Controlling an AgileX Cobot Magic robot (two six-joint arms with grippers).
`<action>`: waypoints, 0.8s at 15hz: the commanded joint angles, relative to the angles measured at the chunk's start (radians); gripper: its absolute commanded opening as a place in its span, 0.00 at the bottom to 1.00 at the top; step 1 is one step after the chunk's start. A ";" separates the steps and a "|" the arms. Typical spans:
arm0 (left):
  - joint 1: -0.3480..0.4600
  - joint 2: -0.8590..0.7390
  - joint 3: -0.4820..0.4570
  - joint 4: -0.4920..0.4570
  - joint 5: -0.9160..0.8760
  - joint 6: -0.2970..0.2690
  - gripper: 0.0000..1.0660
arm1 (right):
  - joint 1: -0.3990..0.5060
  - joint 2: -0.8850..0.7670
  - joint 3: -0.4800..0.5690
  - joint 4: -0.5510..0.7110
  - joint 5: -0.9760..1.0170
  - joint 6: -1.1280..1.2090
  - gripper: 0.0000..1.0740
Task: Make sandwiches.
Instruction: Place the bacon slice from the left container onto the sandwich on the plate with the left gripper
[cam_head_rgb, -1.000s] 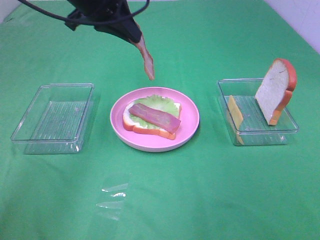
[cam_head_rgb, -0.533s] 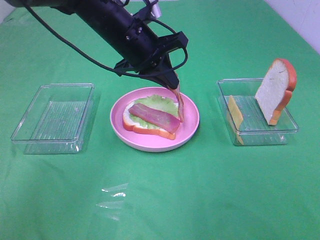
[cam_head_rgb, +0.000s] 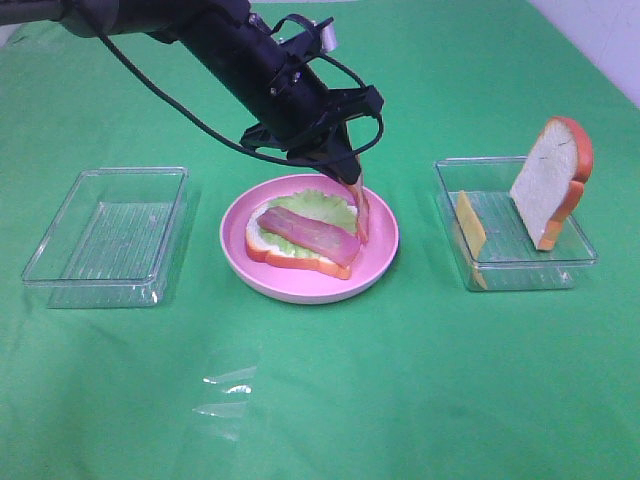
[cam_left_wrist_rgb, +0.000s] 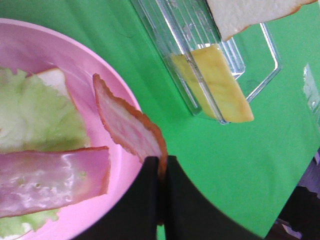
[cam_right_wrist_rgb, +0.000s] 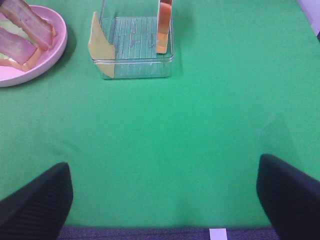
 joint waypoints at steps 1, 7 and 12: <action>0.002 0.002 -0.004 0.140 0.029 -0.061 0.00 | 0.000 -0.023 0.003 0.000 -0.003 -0.006 0.89; 0.002 0.002 -0.004 0.381 0.091 -0.200 0.00 | 0.000 -0.023 0.003 0.000 -0.003 -0.006 0.89; 0.002 0.002 -0.004 0.385 0.087 -0.212 0.00 | 0.000 -0.023 0.003 0.000 -0.003 -0.006 0.89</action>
